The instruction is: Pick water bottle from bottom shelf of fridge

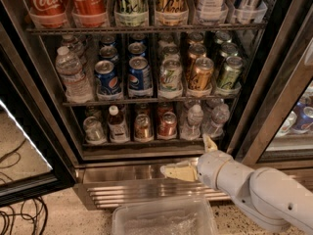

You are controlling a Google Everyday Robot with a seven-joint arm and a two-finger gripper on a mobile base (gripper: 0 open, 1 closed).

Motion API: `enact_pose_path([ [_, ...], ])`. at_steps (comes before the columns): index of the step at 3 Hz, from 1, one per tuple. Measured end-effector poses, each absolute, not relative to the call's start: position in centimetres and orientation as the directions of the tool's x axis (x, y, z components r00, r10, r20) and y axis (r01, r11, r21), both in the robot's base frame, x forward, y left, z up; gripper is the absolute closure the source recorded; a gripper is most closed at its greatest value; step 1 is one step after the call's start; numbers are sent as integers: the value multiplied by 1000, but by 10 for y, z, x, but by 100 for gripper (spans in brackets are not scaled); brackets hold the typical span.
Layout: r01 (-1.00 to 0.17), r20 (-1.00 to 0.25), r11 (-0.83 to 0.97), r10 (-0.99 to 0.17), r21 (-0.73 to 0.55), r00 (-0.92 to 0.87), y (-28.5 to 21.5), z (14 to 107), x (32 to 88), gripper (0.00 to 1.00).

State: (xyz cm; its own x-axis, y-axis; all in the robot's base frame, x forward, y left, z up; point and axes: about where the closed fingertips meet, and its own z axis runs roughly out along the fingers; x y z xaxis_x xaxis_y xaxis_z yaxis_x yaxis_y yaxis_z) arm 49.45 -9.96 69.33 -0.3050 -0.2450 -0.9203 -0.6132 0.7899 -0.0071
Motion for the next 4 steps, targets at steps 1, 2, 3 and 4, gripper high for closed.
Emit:
enact_pose_path([
  [1,-575,-929,817,-177,46,-326,-96,673,505,0],
  [2,-575,-929,817,-177,46,-326,-96,673,505,0],
  [3,-564,-945,825,-155,37,-289,-96,663,516,0],
  [4,-501,-972,865,-123,-7,-198,-105,654,532,0],
])
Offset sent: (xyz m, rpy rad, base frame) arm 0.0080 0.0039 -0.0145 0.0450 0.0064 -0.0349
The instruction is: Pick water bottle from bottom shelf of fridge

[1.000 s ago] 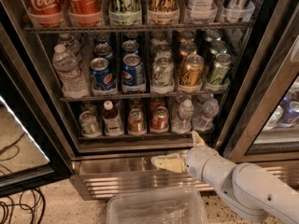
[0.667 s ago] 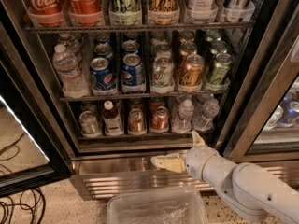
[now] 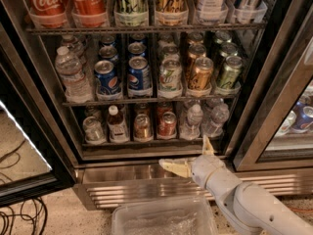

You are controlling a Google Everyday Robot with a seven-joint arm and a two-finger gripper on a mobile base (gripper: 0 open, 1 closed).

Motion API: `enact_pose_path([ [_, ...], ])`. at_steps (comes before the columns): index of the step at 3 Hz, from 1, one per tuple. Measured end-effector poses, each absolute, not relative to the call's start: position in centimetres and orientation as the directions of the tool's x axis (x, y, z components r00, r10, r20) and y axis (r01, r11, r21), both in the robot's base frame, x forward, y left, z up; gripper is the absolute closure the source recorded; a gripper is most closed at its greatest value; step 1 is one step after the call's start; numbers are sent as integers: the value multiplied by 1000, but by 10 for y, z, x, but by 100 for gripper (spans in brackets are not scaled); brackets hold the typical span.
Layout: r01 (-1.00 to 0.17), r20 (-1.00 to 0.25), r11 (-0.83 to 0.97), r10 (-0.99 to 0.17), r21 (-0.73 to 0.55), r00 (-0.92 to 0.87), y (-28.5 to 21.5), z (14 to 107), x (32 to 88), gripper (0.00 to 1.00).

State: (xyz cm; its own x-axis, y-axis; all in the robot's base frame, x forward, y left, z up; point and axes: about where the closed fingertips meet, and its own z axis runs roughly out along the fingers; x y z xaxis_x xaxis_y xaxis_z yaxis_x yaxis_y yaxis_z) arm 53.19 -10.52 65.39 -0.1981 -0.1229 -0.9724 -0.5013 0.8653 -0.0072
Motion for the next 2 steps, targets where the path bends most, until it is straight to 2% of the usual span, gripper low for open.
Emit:
enact_pose_path([
  [2,-383,-992,922,-91,-54,-82,-119,645,556,0],
])
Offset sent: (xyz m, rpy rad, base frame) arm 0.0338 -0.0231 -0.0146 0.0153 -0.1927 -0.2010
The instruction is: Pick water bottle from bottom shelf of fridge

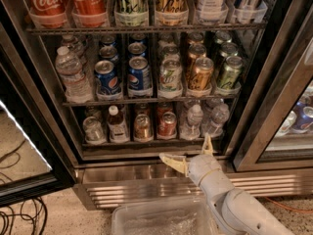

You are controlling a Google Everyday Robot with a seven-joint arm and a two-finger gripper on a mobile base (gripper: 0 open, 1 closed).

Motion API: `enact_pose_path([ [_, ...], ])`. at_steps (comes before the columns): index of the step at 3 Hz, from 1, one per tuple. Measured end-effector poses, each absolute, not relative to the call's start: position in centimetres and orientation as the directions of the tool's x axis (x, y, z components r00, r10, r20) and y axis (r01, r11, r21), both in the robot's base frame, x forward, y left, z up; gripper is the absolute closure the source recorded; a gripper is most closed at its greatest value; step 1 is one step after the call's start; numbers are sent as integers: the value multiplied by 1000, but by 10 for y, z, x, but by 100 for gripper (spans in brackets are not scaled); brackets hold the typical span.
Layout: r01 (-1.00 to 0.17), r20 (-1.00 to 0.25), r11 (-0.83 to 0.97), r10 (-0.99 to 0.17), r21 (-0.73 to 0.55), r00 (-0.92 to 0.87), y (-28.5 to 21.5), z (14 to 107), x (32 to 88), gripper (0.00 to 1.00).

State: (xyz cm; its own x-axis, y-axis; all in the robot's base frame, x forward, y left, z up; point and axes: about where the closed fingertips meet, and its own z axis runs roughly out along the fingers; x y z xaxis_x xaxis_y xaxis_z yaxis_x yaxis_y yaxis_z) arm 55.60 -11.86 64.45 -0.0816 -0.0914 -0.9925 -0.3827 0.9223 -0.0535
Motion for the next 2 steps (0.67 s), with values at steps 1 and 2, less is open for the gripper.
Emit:
enact_pose_path([
  [1,-343,-996,938,-80,-59,-47,-118,642,564,0],
  [2,-309,-997,949,-79,-68,-21,-117,641,571,0],
])
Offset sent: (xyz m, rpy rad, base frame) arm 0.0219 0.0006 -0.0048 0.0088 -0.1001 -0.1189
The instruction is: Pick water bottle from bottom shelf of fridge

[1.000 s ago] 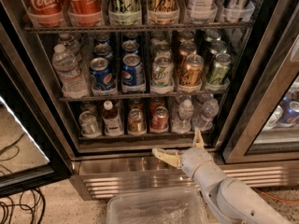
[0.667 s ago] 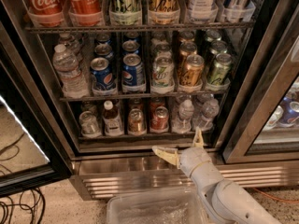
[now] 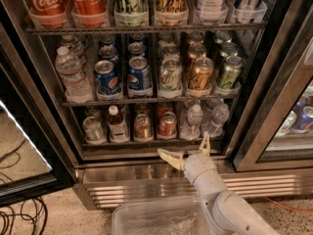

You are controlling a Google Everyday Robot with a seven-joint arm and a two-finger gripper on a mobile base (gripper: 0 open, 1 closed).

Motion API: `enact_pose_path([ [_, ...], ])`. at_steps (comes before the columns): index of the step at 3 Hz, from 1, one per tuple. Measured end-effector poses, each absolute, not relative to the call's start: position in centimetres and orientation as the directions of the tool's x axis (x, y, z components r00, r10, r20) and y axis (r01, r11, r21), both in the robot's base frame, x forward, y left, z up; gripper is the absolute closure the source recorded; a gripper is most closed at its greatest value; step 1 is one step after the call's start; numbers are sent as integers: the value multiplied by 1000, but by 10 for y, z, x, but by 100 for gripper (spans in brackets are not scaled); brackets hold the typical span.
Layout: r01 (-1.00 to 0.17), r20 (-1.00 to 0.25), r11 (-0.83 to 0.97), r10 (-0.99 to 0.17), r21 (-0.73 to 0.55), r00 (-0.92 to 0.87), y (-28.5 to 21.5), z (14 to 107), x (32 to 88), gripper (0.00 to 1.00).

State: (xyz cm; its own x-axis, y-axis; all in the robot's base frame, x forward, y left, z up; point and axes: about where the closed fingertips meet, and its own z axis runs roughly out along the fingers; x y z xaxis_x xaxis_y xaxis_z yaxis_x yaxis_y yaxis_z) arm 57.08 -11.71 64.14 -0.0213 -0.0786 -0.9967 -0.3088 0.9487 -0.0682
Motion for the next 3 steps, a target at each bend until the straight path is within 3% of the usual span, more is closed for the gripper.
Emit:
enact_pose_path([
  [1,-265,-997,962,-72,-71,4,-119,642,575,0],
  [3,-198,-994,974,-107,-110,25,-133,647,569,14],
])
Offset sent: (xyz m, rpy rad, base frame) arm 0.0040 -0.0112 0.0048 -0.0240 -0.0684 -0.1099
